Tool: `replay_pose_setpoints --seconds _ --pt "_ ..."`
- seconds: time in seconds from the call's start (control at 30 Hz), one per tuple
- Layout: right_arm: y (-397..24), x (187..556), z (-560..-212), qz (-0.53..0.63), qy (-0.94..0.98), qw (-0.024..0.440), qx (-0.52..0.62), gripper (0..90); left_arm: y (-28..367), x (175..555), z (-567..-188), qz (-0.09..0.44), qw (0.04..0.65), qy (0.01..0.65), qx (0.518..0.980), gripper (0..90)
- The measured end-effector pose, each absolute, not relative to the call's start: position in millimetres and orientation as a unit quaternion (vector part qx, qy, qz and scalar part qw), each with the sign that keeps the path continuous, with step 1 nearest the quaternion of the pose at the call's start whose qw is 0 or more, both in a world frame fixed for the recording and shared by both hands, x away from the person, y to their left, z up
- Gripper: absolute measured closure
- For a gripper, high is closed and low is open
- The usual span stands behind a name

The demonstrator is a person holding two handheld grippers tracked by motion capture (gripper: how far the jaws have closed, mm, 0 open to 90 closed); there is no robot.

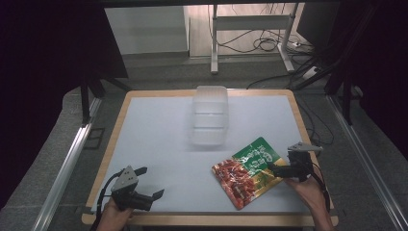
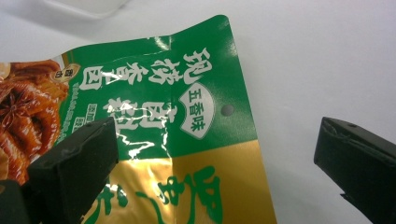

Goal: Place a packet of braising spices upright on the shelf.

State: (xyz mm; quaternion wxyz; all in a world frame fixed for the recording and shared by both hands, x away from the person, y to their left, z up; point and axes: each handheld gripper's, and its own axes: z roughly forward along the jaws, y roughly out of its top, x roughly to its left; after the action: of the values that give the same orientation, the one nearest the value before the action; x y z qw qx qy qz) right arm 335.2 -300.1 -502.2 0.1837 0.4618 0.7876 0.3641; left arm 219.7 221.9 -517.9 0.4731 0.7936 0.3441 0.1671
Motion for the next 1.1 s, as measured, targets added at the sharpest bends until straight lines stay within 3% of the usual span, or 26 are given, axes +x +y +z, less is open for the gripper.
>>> replay_pose_setpoints --seconds 0.23,0.43,0.53,0.77,1.1 --pt "-299.3 348.3 -504.6 0.355 0.795 0.169 0.462 5.7 221.5 219.7 -518.0 0.167 0.473 0.343 0.794 0.1" --pt "-297.1 358.7 -504.8 0.342 0.805 0.16 0.457 28.0 221.1 219.8 -518.1 0.166 0.472 0.343 0.795 0.1" --pt "-297.5 364.3 -505.8 0.342 0.809 0.144 0.456 34.5 221.0 219.9 -518.1 0.166 0.471 0.343 0.796 0.2" --pt "-295.5 369.9 -509.0 0.349 0.817 0.111 0.445 44.7 220.3 219.7 -518.2 0.167 0.469 0.341 0.797 0.2" --pt "-277.9 360.3 -494.4 0.339 0.841 0.131 0.401 53.4 219.4 219.5 -518.2 0.167 0.467 0.338 0.8 0.4"
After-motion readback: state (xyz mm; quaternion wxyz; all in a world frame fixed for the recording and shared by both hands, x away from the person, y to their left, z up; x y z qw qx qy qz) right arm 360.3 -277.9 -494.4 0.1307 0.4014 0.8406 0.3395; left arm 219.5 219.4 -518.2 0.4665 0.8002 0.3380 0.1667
